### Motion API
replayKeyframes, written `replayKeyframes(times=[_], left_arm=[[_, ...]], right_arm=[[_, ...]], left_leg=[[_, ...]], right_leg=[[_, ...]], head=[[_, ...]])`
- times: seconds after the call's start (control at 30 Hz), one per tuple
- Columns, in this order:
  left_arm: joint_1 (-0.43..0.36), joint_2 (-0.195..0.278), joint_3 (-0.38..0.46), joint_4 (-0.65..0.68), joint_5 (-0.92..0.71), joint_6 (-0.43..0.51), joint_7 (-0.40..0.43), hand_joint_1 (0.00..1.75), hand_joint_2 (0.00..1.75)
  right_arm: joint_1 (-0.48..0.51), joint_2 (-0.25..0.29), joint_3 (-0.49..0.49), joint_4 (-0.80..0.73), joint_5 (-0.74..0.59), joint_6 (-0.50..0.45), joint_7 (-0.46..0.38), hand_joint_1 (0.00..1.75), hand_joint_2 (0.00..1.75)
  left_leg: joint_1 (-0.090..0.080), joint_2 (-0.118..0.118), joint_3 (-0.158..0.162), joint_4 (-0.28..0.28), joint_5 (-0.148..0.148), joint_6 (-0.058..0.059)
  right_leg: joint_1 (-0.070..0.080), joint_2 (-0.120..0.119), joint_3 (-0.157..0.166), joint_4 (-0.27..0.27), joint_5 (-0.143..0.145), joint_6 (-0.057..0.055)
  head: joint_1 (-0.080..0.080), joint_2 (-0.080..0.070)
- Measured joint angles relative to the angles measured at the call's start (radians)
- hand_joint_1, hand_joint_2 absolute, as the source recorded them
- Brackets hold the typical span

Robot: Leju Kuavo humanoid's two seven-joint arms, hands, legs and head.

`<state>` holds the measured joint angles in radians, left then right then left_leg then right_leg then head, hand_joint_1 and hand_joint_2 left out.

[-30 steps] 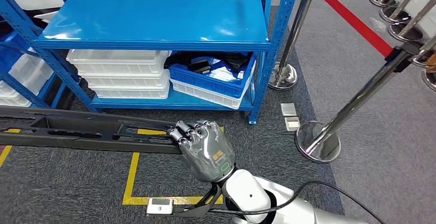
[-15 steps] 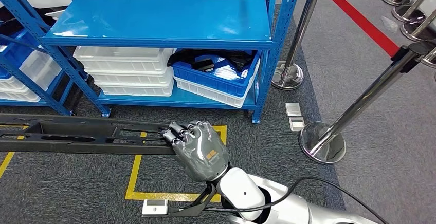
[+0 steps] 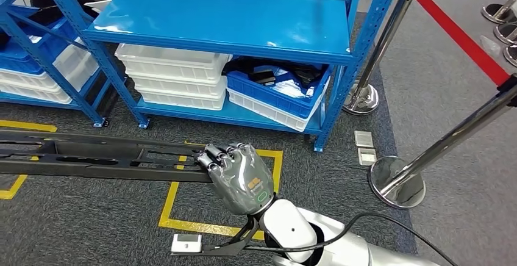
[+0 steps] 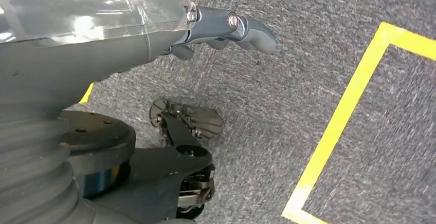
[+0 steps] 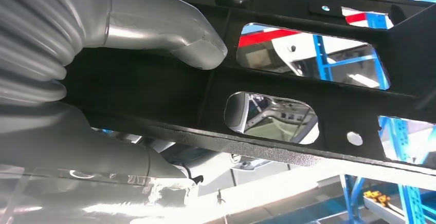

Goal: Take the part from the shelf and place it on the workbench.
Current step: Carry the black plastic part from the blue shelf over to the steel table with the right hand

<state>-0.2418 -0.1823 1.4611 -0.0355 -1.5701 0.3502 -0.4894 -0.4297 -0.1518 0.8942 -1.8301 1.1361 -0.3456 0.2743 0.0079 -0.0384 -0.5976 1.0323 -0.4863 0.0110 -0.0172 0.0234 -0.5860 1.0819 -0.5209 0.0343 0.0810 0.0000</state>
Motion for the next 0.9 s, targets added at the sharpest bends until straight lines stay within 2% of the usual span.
replayKeyframes(times=[0.07,0.13,0.17,0.23,0.3,0.33,0.37,0.4,0.47,0.5,0.53,0.57,0.63,0.7,0.73,0.8,0.83,0.87,0.9], left_arm=[[0.000,0.000,0.000,0.000,0.000,0.000,0.000,0.00,1.75],[0.001,0.000,0.000,0.000,0.000,0.000,0.000,0.00,1.75],[0.001,0.000,0.000,0.000,0.000,0.000,0.000,0.00,1.75],[-0.001,0.000,0.000,0.000,0.000,0.000,0.000,0.00,1.75],[-0.001,0.000,0.000,0.000,0.000,0.000,0.000,0.00,1.75],[0.000,0.000,0.000,0.000,0.000,0.000,0.000,0.00,1.75],[0.000,0.000,0.000,0.000,0.000,0.000,0.000,0.00,1.75],[0.001,0.000,0.000,0.000,0.000,0.000,0.001,0.00,1.75],[0.000,0.000,0.000,0.000,0.000,0.000,0.001,0.00,1.75],[-0.001,0.000,0.000,0.000,0.000,0.000,0.001,0.00,1.75],[-0.001,0.000,0.000,0.000,0.000,0.000,0.002,0.00,1.75],[-0.001,0.000,0.000,0.000,0.000,0.000,0.002,0.00,1.75],[0.000,0.000,0.000,0.000,0.000,0.000,0.003,0.00,1.75],[0.000,0.000,0.000,0.000,0.000,0.000,0.003,0.00,1.75],[-0.001,-0.001,0.000,0.000,0.000,0.000,0.003,0.00,1.75],[-0.002,-0.001,0.000,0.000,0.000,0.000,0.003,0.00,1.75],[-0.001,-0.002,0.000,0.000,0.000,0.000,0.004,0.00,1.75],[-0.001,-0.002,0.000,0.000,0.000,0.000,0.004,0.00,1.75],[-0.001,-0.002,0.000,0.000,0.000,0.000,0.004,0.00,1.75]], right_arm=[[0.000,0.000,0.000,0.000,0.001,0.002,0.000,1.75,1.75],[0.000,0.000,0.000,0.000,0.004,0.006,0.002,1.75,1.75],[0.000,0.000,0.000,0.000,0.006,0.010,0.003,1.75,1.75],[0.000,0.000,-0.001,0.000,0.009,0.014,0.005,1.75,1.75],[0.001,0.000,-0.001,0.000,0.011,0.017,0.007,1.75,1.75],[0.002,0.000,-0.001,0.000,0.012,0.018,0.007,1.75,1.75],[0.002,0.000,-0.001,0.000,0.012,0.019,0.008,1.75,1.75],[0.003,0.000,-0.001,0.000,0.013,0.019,0.008,1.75,1.75],[0.003,0.000,-0.001,0.000,0.015,0.020,0.008,1.75,1.75],[0.003,0.000,-0.001,0.000,0.016,0.020,0.008,1.75,1.75],[0.003,0.000,-0.001,0.000,0.017,0.021,0.009,1.75,1.75],[0.003,0.000,-0.001,0.000,0.017,0.021,0.009,1.75,1.75],[0.003,0.000,-0.001,0.000,0.017,0.021,0.010,1.75,1.75],[0.002,0.000,-0.001,0.000,0.018,0.021,0.009,1.75,1.75],[0.001,0.000,-0.001,0.000,0.018,0.021,0.009,1.75,1.75],[0.003,0.000,-0.002,0.000,0.019,0.022,0.010,1.75,1.75],[0.004,-0.001,-0.002,0.000,0.020,0.022,0.010,1.75,1.75],[0.006,-0.001,-0.002,0.000,0.020,0.023,0.010,1.75,1.75],[0.007,-0.002,-0.002,0.000,0.021,0.024,0.010,1.75,1.75]], left_leg=[[0.000,-0.009,-0.010,0.005,0.003,-0.010],[0.002,-0.014,-0.014,0.006,0.004,-0.021],[0.002,-0.008,-0.017,0.015,-0.005,-0.027],[0.004,0.011,-0.046,0.090,-0.053,-0.040],[0.006,0.025,-0.102,0.217,-0.112,-0.049],[0.007,0.027,-0.122,0.263,-0.125,-0.051],[0.007,0.029,-0.127,0.277,-0.121,-0.051],[0.007,0.031,-0.113,0.251,-0.099,-0.049],[0.004,0.049,-0.046,0.118,-0.035,-0.040],[-0.001,0.061,-0.017,0.056,-0.013,-0.035],[-0.005,0.070,0.000,0.016,-0.003,-0.030],[-0.008,0.074,0.003,0.002,-0.005,-0.026],[-0.008,0.064,0.002,-0.004,-0.002,-0.018],[-0.002,0.054,0.004,-0.013,0.005,-0.006],[0.000,0.050,0.005,-0.018,0.008,0.000],[0.000,0.038,0.004,-0.018,0.009,0.005],[-0.001,0.032,0.004,-0.018,0.009,0.006],[-0.001,0.024,0.004,-0.017,0.009,0.006],[-0.001,0.016,0.004,-0.015,0.009,0.006]], right_leg=[[0.001,0.014,0.011,-0.036,0.002,-0.006],[0.002,0.005,0.011,-0.042,0.006,-0.016],[0.001,-0.001,0.012,-0.046,0.009,-0.022],[-0.003,-0.017,0.015,-0.052,0.013,-0.033],[-0.001,-0.033,0.015,-0.051,0.012,-0.038],[-0.001,-0.040,0.015,-0.050,0.011,-0.039],[0.000,-0.048,0.015,-0.050,0.010,-0.040],[0.000,-0.054,0.016,-0.049,0.009,-0.039],[0.001,-0.065,0.021,-0.048,0.005,-0.037],[0.003,-0.069,0.023,-0.047,0.002,-0.034],[0.005,-0.073,0.023,-0.047,0.001,-0.030],[0.006,-0.077,0.023,-0.047,0.001,-0.026],[0.008,-0.086,0.024,-0.048,-0.001,-0.016],[0.007,-0.073,0.018,-0.024,-0.024,-0.007],[0.006,-0.059,0.001,0.016,-0.051,-0.004],[0.005,-0.036,-0.058,0.144,-0.115,-0.002],[0.004,-0.032,-0.084,0.200,-0.133,-0.001],[0.004,-0.030,-0.097,0.227,-0.133,0.000],[0.004,-0.028,-0.092,0.214,-0.112,0.000]], head=[[-0.003,0.000],[-0.006,0.000],[-0.010,0.000],[-0.020,0.000],[-0.029,0.000],[-0.029,0.000],[-0.030,0.000],[-0.031,0.000],[-0.032,0.000],[-0.033,0.000],[-0.033,0.000],[-0.033,0.000],[-0.031,0.000],[-0.030,0.000],[-0.026,0.000],[-0.019,0.000],[-0.016,0.000],[-0.015,0.000],[-0.015,0.000]])
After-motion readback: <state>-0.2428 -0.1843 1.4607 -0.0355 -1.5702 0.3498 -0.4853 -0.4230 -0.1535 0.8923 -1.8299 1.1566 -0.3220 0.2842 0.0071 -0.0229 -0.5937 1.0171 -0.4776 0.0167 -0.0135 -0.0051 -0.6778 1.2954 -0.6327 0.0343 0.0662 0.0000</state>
